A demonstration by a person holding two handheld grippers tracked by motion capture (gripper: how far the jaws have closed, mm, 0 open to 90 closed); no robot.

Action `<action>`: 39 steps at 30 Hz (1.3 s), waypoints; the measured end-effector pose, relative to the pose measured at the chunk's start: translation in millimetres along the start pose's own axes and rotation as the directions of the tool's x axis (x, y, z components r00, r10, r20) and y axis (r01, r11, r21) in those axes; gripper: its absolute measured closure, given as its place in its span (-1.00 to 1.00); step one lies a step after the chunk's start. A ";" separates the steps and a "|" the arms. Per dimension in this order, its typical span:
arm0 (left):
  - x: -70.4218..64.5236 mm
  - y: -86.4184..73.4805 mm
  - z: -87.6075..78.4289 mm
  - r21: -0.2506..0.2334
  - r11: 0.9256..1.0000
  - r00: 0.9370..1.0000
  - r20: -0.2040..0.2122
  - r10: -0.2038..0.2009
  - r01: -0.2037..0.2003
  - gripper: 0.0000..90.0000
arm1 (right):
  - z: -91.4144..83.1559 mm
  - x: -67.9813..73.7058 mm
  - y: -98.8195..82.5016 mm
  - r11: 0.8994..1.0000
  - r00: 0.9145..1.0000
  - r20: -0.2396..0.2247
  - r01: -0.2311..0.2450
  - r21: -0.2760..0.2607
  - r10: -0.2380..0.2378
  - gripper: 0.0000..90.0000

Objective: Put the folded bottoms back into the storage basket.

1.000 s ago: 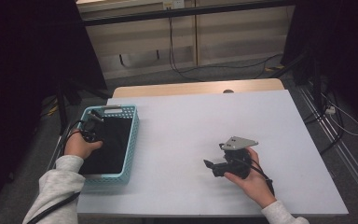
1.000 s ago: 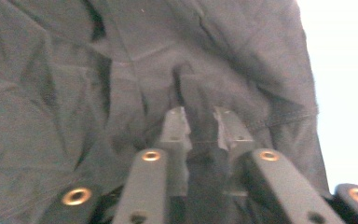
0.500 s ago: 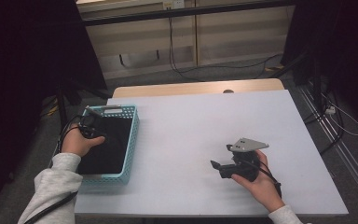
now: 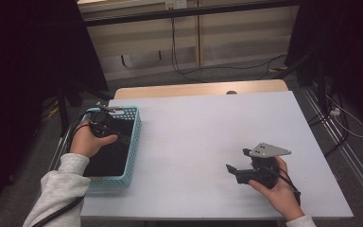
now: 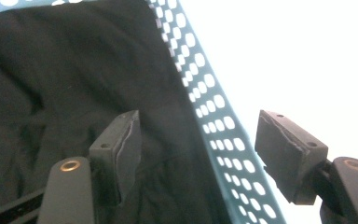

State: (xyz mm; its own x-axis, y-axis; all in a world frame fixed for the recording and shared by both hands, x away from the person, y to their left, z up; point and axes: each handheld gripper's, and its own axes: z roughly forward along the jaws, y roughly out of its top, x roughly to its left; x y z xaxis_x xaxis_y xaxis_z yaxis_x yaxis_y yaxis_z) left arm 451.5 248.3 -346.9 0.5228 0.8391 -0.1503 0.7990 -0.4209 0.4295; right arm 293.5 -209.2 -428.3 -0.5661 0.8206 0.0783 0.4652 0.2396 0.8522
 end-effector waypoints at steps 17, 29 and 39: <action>-33.3 6.5 -1.6 -0.035 0.997 0.996 0.057 0.071 -0.069 -0.39 | -4.9 -4.4 -5.1 1.000 1.000 -0.006 0.003 0.015 -0.002 -0.64; -52.5 9.2 2.3 -0.045 0.992 0.989 0.077 0.124 -0.121 -0.46 | -13.1 -7.3 -11.8 1.000 1.000 -0.015 -0.003 0.028 0.003 -0.65; -77.9 12.2 9.3 -0.055 0.983 0.977 0.113 0.182 -0.176 -0.54 | -22.6 -14.1 -17.0 0.999 1.000 -0.008 -0.021 0.026 0.021 -0.65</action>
State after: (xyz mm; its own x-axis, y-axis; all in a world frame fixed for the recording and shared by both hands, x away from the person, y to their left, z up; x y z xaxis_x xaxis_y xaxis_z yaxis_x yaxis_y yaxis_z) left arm 423.2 174.6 -338.1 0.6894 0.7043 -0.1692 0.6767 -0.5428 0.4975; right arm 278.2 -236.5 -432.1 -0.5619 0.8211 0.1002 0.4942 0.2360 0.8367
